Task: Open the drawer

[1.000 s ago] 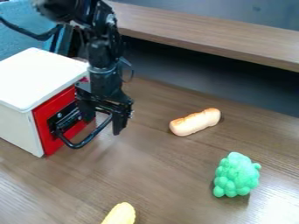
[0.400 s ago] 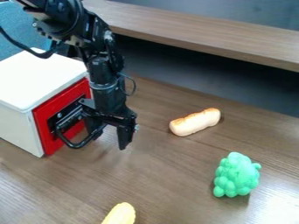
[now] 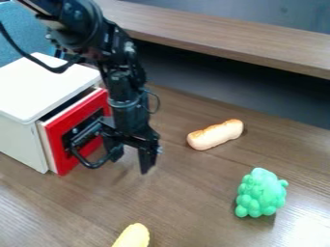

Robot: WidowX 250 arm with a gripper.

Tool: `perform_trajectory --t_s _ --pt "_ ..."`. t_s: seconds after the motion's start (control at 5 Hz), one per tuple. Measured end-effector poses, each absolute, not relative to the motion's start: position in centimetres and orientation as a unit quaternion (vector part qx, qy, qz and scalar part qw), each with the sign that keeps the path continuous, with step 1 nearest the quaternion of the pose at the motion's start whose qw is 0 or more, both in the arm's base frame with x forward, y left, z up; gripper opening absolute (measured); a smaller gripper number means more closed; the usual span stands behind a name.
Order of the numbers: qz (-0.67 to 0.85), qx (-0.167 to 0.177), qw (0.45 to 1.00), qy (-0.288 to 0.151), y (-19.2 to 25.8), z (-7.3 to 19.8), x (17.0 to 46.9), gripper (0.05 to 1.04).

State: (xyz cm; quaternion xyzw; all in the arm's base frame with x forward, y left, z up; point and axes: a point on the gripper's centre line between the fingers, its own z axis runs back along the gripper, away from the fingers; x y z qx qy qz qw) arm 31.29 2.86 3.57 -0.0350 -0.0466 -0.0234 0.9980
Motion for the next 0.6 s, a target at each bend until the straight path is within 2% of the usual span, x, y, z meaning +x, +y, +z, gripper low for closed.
perform_trajectory --t_s 0.6 --pt "-0.073 -0.054 0.995 -0.040 -1.8 4.0 31.0 0.999"
